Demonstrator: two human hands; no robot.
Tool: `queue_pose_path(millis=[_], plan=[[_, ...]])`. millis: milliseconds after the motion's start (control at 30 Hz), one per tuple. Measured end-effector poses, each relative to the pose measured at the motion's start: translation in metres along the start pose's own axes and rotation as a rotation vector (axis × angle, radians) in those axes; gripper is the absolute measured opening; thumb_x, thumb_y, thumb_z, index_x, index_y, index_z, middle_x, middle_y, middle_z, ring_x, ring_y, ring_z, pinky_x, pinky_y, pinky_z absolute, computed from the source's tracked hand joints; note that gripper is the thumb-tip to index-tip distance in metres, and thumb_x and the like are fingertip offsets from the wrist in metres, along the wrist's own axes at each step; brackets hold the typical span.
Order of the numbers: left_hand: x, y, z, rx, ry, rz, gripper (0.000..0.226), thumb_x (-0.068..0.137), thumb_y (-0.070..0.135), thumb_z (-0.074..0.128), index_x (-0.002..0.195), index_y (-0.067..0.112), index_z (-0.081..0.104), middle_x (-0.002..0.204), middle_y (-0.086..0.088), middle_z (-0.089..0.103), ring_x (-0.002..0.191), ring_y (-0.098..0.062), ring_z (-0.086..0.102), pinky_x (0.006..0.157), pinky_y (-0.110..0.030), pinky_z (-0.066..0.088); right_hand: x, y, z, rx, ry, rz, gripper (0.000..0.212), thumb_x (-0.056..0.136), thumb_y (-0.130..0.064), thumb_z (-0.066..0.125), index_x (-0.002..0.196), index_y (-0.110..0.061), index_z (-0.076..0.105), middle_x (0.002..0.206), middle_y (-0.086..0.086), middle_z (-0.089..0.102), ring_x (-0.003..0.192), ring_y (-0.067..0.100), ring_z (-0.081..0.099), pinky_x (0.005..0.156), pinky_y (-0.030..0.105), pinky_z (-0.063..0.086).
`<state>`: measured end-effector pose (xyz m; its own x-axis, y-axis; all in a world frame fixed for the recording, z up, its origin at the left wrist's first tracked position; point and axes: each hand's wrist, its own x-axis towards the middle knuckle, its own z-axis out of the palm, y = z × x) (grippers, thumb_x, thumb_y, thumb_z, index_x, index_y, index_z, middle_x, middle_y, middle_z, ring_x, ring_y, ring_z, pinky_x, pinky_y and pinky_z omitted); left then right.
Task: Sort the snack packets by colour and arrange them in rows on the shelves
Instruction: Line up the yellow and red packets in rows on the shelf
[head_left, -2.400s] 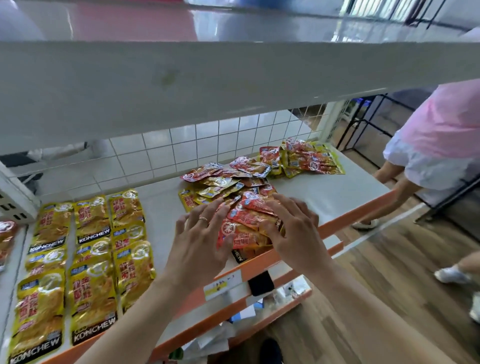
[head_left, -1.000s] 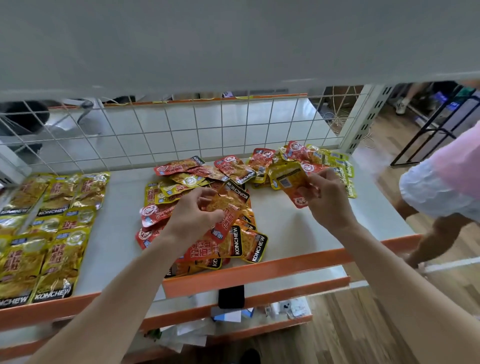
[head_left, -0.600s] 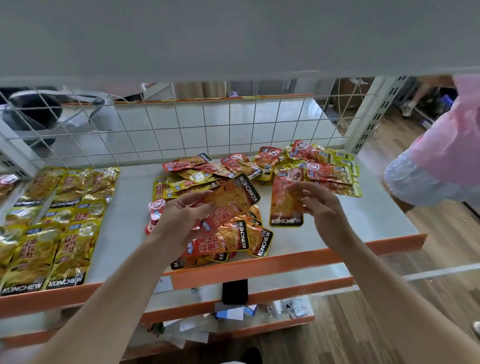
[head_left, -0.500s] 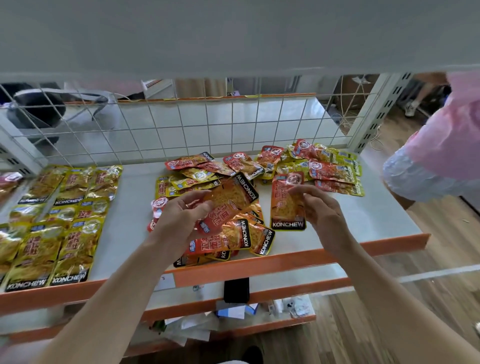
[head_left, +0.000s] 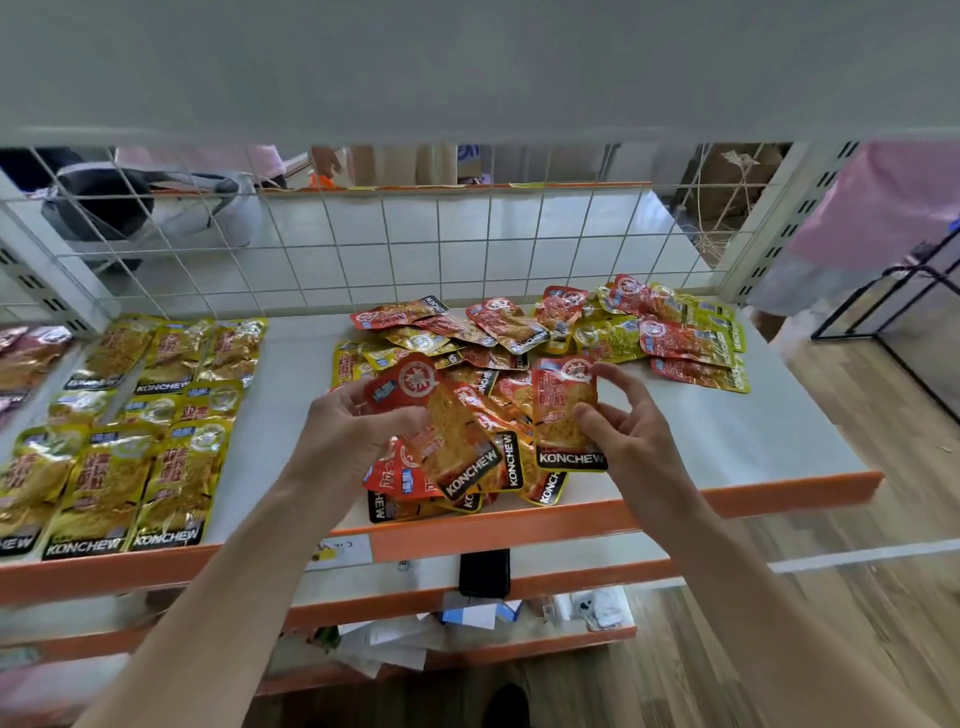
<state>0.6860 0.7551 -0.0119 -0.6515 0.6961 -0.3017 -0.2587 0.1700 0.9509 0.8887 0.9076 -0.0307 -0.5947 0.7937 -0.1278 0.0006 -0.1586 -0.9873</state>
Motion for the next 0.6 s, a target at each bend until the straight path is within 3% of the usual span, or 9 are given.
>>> queue_pose_path(millis=[100, 167, 267, 400, 600], plan=[[-0.002, 0.0, -0.014, -0.157, 0.044, -0.072, 0.026, 0.081, 0.013, 0.076, 0.107, 0.012, 0.071, 0.09, -0.008, 0.076, 0.082, -0.027, 0.073, 0.069, -0.035, 0.059, -0.004, -0.002, 0.015, 0.015, -0.036, 0.037, 0.05, 0.098, 0.0, 0.053, 0.137, -0.026, 0.035, 0.101, 0.008, 0.076, 0.094, 0.028, 0.073, 0.081, 0.041, 0.06], [-0.005, 0.003, -0.027, -0.224, 0.073, -0.11, 0.017, 0.089, 0.013, 0.068, 0.107, 0.013, 0.07, 0.092, -0.012, 0.076, 0.081, -0.03, 0.074, 0.073, -0.041, 0.06, -0.007, -0.006, 0.027, 0.023, -0.06, 0.055, 0.043, 0.097, -0.001, 0.053, 0.133, -0.022, 0.042, 0.1, 0.006, 0.076, 0.093, 0.026, 0.073, 0.076, 0.038, 0.061], [-0.008, 0.004, -0.051, -0.231, 0.086, -0.09, 0.012, 0.094, 0.013, 0.063, 0.104, 0.015, 0.069, 0.084, -0.009, 0.076, 0.071, -0.025, 0.074, 0.059, -0.034, 0.059, -0.011, -0.011, 0.048, 0.013, -0.066, 0.057, 0.028, 0.097, -0.001, 0.054, 0.123, -0.009, 0.057, 0.099, 0.004, 0.077, 0.092, 0.022, 0.074, 0.074, 0.032, 0.061], [-0.012, 0.007, -0.084, -0.224, 0.105, -0.071, 0.012, 0.096, 0.009, 0.059, 0.096, 0.016, 0.068, 0.072, -0.005, 0.074, 0.06, -0.019, 0.071, 0.053, -0.029, 0.058, -0.02, -0.014, 0.081, 0.014, -0.053, 0.09, 0.023, 0.094, -0.007, 0.058, 0.117, -0.008, 0.061, 0.104, 0.01, 0.075, 0.098, 0.029, 0.072, 0.084, 0.046, 0.059], [-0.021, 0.012, -0.139, -0.216, 0.12, -0.07, 0.013, 0.094, 0.012, 0.061, 0.103, 0.018, 0.068, 0.084, -0.005, 0.075, 0.075, -0.025, 0.073, 0.071, -0.04, 0.059, -0.032, -0.014, 0.134, 0.038, -0.021, 0.126, 0.029, 0.088, -0.012, 0.064, 0.117, -0.008, 0.063, 0.107, 0.013, 0.074, 0.101, 0.033, 0.071, 0.093, 0.055, 0.053]])
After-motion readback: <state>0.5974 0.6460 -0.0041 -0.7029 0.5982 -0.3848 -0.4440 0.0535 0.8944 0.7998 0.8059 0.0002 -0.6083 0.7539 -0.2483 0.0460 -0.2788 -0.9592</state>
